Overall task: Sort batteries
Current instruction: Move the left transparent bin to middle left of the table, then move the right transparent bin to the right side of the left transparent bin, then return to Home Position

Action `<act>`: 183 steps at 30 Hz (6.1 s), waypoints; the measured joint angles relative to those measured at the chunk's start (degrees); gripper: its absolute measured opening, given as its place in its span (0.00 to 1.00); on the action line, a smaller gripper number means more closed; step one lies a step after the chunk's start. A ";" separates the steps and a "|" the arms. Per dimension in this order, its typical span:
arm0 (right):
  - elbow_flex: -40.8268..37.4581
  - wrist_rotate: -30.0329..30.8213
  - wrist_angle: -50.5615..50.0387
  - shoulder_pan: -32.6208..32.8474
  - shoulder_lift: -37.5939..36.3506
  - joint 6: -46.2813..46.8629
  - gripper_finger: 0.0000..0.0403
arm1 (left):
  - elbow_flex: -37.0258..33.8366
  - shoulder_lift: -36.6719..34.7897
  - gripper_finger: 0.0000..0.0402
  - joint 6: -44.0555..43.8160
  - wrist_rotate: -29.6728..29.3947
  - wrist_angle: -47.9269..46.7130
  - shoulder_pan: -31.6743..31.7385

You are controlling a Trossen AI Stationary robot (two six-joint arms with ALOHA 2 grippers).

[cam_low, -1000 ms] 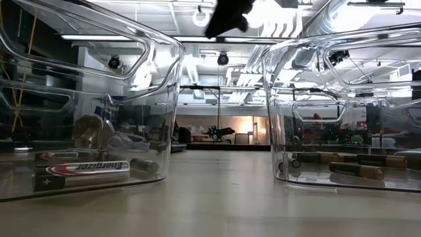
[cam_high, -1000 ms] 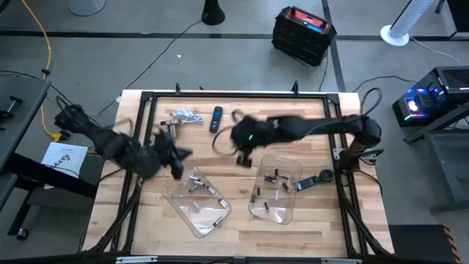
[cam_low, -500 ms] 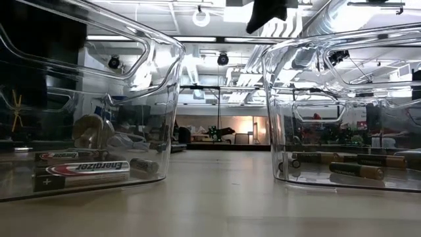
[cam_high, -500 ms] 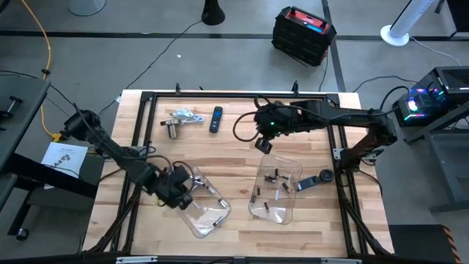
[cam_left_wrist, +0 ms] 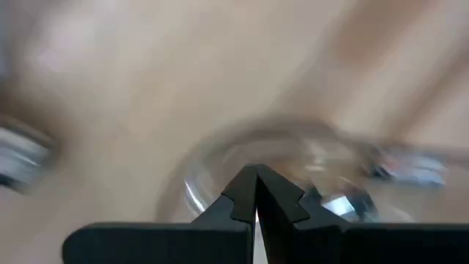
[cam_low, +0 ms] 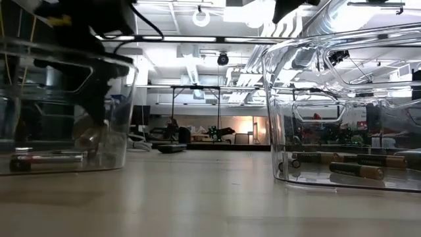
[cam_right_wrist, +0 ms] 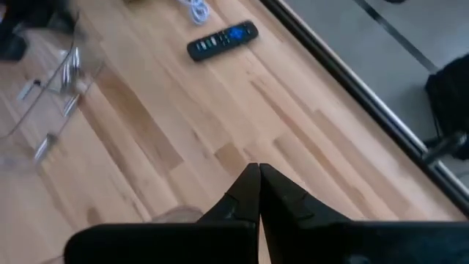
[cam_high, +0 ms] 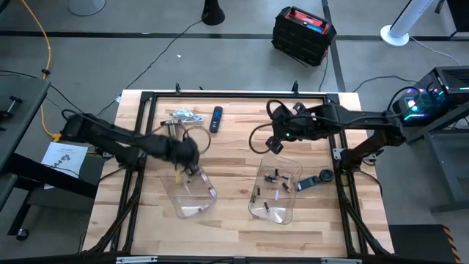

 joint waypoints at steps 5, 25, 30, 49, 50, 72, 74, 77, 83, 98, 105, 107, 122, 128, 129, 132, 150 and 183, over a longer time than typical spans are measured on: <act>0.00 1.69 -3.92 2.97 -0.57 5.37 0.00 | 0.00 0.00 0.00 16.84 -1.88 5.50 11.67; -1.74 -6.79 -7.69 5.76 -0.68 9.53 0.00 | 0.04 -0.54 0.00 26.53 13.26 31.18 12.22; -15.48 -21.60 -0.60 5.28 -0.67 9.71 0.00 | 0.04 -6.12 0.00 26.13 11.81 27.82 13.02; -39.74 -11.14 42.83 -2.43 9.03 12.93 0.00 | 0.06 -23.82 0.00 15.94 3.96 30.26 -1.38; -39.43 -10.48 42.79 -3.14 9.54 11.69 0.00 | 0.04 -23.34 0.00 15.72 3.29 31.22 -2.31; -29.42 -15.48 45.31 -11.14 5.44 -12.51 0.00 | -0.02 -29.16 0.00 28.83 2.06 36.55 -3.67; -29.04 -15.51 44.17 -10.52 2.20 -10.39 0.00 | -2.10 -30.15 0.00 29.19 2.09 41.27 -2.44; -28.98 -15.58 43.23 -9.58 -3.92 -7.17 0.00 | -10.44 -30.83 0.00 28.95 3.83 54.87 -1.72; -28.87 -15.13 40.47 -8.30 -16.36 0.36 0.00 | -26.83 -31.62 0.00 26.21 5.07 82.37 -1.11; -30.31 -9.54 29.98 -3.43 -32.07 7.65 0.00 | -42.27 -40.37 0.00 17.08 9.64 85.64 9.33; -45.36 -13.97 44.25 -0.42 -36.68 7.46 0.00 | -42.23 -40.93 0.00 15.66 9.37 87.57 10.65; -52.61 -15.63 55.92 -0.95 -37.79 5.45 0.00 | -42.23 -41.08 0.00 15.95 9.37 89.05 10.65; -85.88 -37.10 103.84 -17.92 -39.03 -9.40 0.00 | -42.23 -40.98 0.00 15.77 9.36 87.06 10.63; -90.83 -36.10 103.89 -18.29 -39.05 -7.59 0.00 | -42.14 -48.37 0.00 15.76 9.34 78.01 10.59; -91.42 -36.00 104.08 -18.25 -39.06 -6.64 0.00 | -42.14 -50.55 0.00 15.74 9.34 75.66 10.59; -92.41 -35.51 103.59 -17.69 -39.05 -5.75 0.00 | -42.14 -56.65 0.00 15.74 9.32 67.86 10.59; -92.39 -28.86 87.27 -16.60 -44.11 -13.03 0.00 | -42.18 -76.11 0.00 15.74 11.08 45.53 10.73; -92.39 -28.88 77.14 -14.16 -84.68 -13.01 0.00 | -42.23 -75.97 0.00 15.72 11.50 45.52 7.48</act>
